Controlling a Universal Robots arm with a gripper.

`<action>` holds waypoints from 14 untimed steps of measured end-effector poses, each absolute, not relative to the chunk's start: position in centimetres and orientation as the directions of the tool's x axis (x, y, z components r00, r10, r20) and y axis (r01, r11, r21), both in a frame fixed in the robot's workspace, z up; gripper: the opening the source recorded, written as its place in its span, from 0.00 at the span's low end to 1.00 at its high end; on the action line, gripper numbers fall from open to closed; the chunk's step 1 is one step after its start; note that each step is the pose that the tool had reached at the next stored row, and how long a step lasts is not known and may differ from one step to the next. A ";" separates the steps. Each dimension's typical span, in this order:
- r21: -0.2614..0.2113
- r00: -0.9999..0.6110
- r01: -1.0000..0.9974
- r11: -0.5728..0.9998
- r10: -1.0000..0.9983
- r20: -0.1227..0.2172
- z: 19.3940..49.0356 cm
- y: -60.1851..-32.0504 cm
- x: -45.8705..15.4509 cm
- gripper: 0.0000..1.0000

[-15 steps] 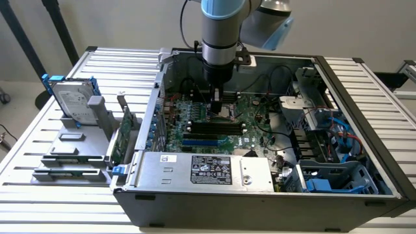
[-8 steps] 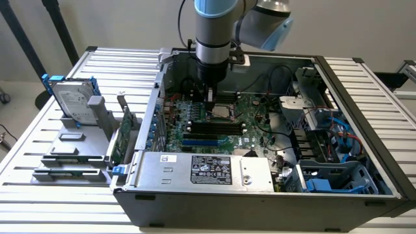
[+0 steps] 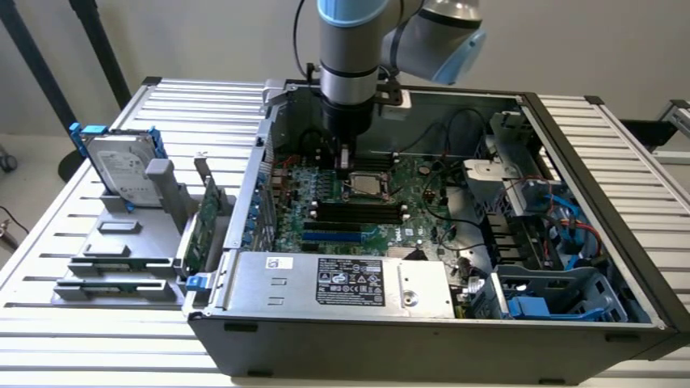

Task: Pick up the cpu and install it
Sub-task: 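Place the cpu into insertion slot, then close the cpu cover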

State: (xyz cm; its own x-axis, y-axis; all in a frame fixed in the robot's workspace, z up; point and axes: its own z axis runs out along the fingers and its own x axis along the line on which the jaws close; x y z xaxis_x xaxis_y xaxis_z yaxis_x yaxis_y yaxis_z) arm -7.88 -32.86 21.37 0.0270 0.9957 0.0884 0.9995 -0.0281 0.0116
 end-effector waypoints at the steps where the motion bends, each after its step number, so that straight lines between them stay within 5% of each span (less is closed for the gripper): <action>1: 0.012 0.027 1.000 -0.028 0.996 0.088 21.4 -32.9 -8.0 0.11; 14: 0.012 0.027 1.000 -0.028 0.996 0.088 21.4 -32.9 -8.0 0.11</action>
State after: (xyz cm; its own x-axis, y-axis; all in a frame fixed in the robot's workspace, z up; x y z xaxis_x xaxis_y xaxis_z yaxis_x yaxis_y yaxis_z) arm -8.00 -32.89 21.37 0.0270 0.9957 0.0884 0.9995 -0.0281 0.0116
